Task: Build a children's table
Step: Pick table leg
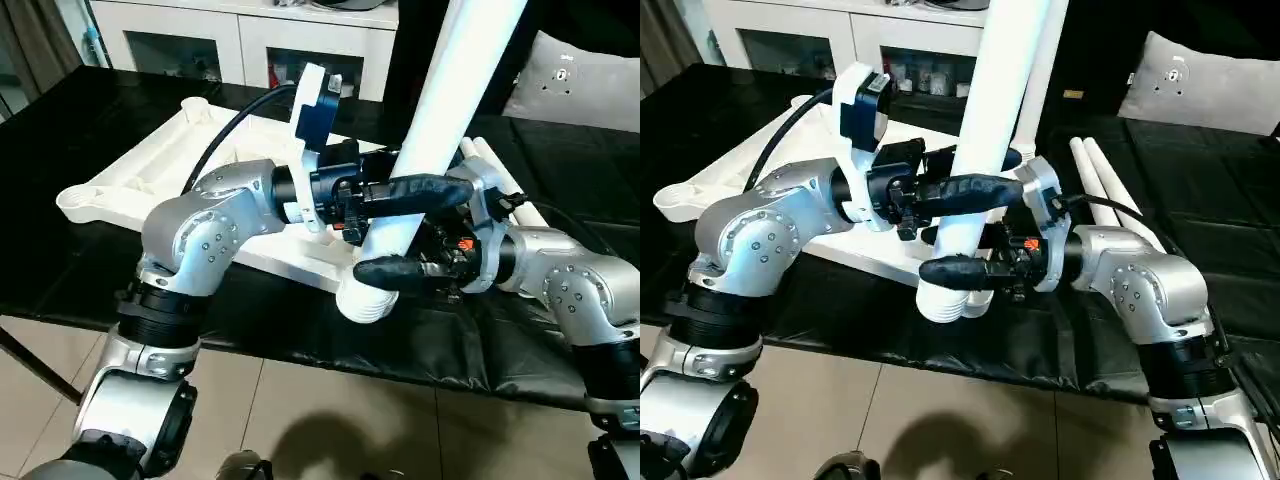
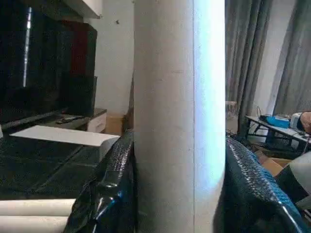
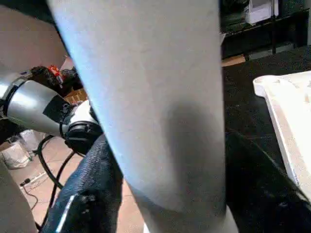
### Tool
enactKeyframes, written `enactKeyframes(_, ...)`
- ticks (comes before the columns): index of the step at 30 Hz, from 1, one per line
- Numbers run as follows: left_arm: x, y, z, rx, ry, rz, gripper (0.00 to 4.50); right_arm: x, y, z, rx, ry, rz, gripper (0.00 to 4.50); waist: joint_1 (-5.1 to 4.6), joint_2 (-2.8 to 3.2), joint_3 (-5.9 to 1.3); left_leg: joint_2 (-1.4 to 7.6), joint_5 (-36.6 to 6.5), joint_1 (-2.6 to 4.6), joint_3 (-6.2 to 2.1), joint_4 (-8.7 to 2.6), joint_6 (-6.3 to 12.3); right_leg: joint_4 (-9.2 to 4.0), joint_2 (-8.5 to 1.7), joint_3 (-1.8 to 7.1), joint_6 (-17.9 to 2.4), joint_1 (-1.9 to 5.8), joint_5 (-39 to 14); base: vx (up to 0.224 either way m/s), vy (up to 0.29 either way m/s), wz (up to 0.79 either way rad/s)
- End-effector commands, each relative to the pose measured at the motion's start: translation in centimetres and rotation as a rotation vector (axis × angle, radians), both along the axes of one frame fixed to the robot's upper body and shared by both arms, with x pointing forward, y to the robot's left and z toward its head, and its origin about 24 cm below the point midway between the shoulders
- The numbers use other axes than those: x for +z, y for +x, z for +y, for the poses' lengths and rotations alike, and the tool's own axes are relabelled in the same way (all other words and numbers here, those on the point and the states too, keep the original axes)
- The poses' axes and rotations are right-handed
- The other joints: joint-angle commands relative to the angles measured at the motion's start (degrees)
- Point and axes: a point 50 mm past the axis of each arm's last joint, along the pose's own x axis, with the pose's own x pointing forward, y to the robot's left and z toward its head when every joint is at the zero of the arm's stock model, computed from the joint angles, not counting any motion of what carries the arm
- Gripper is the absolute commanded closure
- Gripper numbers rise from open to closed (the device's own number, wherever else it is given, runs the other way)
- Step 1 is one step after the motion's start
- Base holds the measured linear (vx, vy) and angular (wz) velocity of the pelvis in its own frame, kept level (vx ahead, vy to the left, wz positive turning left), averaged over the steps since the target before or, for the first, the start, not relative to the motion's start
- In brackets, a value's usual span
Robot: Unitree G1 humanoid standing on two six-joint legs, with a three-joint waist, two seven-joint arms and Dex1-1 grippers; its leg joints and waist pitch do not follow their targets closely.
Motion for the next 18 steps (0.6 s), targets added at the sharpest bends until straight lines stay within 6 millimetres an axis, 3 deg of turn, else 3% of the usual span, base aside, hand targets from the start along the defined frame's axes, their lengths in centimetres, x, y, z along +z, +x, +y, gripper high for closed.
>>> enactKeyframes(1, 0.5, 0.0, -0.1, 0.014, 0.004, -0.028, 2.66, 0.0, -0.2, 0.0, 0.013, -0.021, -0.003, 2.03, 0.17, -0.2, -5.15, 1.74, -7.0, 0.76, -0.34, -3.34, 1.35, -3.77, -4.21, 2.33, -10.9, 3.75, -11.5, 0.0, 0.0, 0.0)
enactKeyframes(7, 0.5, 0.3, -0.1, 0.031, 0.004, -0.02, 2.66, -0.1, -0.1, 0.1, 0.002, -0.026, -0.002, 2.4, 0.16, -0.2, -5.12, 1.73, -7.4, 0.77, -0.35, -3.32, 1.15, -3.85, -4.21, 2.32, -10.5, 3.71, -12.5, 0.0, 0.0, 0.0)
enactKeyframes(13, 0.6, 0.4, -0.2, 0.055, -0.001, -0.007, 2.66, -0.4, 0.2, 0.0, -0.046, -0.05, -0.015, 2.48, 0.16, -0.16, -5.13, 1.72, -7.5, 0.8, -0.37, -3.31, 1.12, -3.82, -4.2, 2.29, -10.6, 3.7, -12.4, 0.0, 0.0, 0.0)
enactKeyframes(15, 0.7, 0.0, -0.5, 0.022, -0.018, -0.001, 2.1, -0.6, 0.2, 0.0, -0.057, -0.048, -0.003, 2.51, 0.15, -0.11, -5.15, 1.71, -7.3, 0.76, -0.37, -3.29, 1.19, -3.8, -4.19, 2.31, -10.7, 3.71, -12.1, 0.0, 0.0, 0.0)
enactKeyframes(18, 0.5, -1.0, -1.4, -0.024, -0.026, 0.013, 1.93, -0.8, 0.2, 0.2, -0.073, -0.045, 0.001, 2.53, 0.16, 0.03, -5.13, 1.83, -7.4, 0.79, -0.43, -3.31, 1.28, -3.73, -4.23, 2.31, -10.9, 3.65, -11.7, 0.0, 0.0, 0.0)
